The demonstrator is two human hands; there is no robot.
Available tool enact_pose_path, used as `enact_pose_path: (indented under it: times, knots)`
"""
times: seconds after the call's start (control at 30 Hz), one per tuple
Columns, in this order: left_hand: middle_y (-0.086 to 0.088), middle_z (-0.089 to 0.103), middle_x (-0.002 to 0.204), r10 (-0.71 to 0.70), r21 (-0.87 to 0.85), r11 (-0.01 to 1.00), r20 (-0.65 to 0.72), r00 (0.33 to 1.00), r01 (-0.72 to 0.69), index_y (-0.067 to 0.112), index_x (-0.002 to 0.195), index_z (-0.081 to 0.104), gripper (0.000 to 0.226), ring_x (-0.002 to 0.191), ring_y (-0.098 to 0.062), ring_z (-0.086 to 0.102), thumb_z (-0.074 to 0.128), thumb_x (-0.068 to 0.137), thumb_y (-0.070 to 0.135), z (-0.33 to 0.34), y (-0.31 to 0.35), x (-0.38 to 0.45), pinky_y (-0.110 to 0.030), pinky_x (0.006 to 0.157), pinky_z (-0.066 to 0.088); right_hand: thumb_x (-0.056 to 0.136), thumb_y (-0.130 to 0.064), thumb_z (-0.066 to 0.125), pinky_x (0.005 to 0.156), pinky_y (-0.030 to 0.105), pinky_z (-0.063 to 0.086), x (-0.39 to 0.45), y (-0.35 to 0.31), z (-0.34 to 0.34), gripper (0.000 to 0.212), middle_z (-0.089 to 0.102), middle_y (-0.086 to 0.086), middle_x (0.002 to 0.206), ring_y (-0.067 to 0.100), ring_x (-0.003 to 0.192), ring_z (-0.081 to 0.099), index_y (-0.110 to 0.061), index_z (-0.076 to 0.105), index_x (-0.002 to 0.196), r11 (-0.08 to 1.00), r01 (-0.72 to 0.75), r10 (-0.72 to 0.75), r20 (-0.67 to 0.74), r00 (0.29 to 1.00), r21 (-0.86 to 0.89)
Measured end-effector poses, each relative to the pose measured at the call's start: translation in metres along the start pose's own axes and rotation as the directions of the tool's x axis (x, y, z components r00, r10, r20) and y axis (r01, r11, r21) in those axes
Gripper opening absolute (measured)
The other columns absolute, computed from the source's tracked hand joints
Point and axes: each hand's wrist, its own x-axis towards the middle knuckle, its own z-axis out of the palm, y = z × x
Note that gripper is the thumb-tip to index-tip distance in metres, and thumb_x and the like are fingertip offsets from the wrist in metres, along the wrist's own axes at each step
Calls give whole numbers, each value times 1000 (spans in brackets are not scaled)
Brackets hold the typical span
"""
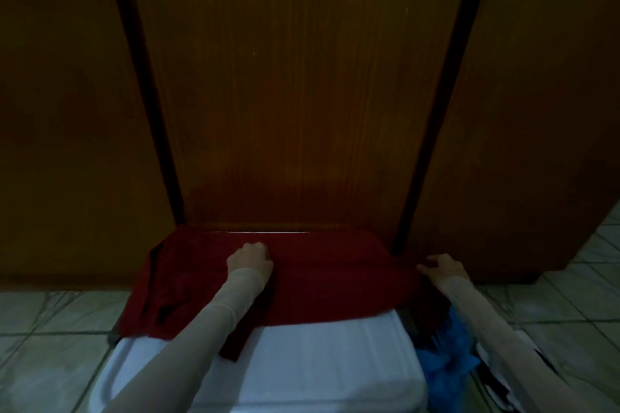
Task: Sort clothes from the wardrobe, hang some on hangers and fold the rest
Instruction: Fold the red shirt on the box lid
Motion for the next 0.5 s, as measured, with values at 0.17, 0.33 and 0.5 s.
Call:
enact_pose_path:
  times: [0.17,0.33,0.5]
  knots:
    - [-6,49,133,-6,216,976,26,1000,0,15,131,46,35,126,-24,43,42,97,21,18,11,4,-39,105,34,85,-21,68,85,34,46,12,-4,1,45,54,20,126,34,110,54,-6,54,125,983,-15,35,-108,993,181]
    - [-9,38,143,62,459,885,43,997,-75,11,142,29,56,135,-28,30,51,92,19,22,23,1,-52,111,18,79,-40,72,73,36,49,10,-9,6,66,57,18,124,33,104,58,-6,49,131,990,-87,104,-159,982,111]
    - [-10,28,149,305,307,903,32,952,-300,9,146,20,56,138,-28,23,43,95,19,31,55,-15,-51,112,16,87,-37,63,93,33,42,17,3,19,64,48,17,135,32,119,49,-4,41,137,963,-35,39,-8,999,266]
